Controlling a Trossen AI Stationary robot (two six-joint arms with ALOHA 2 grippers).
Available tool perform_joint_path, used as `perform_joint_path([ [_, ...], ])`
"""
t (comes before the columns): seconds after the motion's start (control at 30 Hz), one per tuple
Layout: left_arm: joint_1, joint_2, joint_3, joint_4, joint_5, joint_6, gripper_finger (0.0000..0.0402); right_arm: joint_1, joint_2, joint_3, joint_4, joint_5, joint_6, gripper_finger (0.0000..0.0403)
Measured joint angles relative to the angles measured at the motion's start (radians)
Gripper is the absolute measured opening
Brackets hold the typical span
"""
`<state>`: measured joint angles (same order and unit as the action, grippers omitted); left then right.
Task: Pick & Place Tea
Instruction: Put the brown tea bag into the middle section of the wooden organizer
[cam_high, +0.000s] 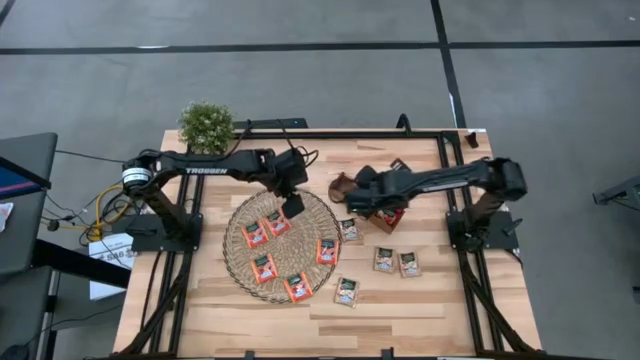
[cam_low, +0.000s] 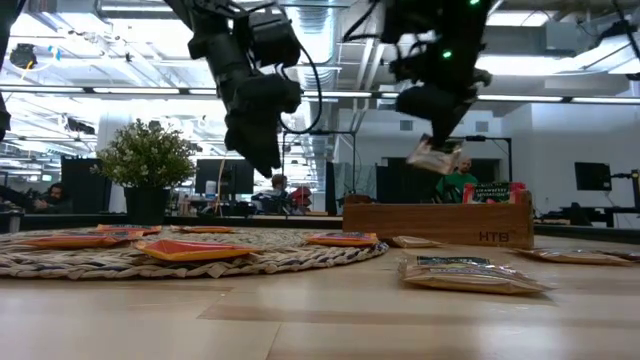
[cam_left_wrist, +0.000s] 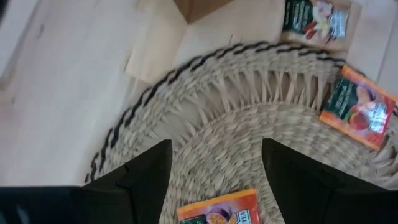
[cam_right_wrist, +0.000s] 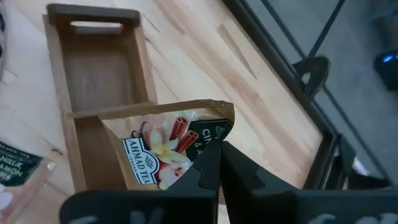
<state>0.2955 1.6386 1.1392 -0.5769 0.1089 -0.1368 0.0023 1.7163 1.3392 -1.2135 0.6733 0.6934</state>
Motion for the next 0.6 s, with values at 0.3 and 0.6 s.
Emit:
perform_joint_path([
  [0.3,0.015,-0.007,-0.095,0.031,0.009,0.019,0.0241,-0.027,0.172,0.119,-0.066,0.008,-0.100,0.0000],
  [0.6,0.070,-0.092,-0.165,0.094,0.059,0.018,0.0241,-0.044,0.244,0.114,-0.127,0.012,-0.085,0.0000],
])
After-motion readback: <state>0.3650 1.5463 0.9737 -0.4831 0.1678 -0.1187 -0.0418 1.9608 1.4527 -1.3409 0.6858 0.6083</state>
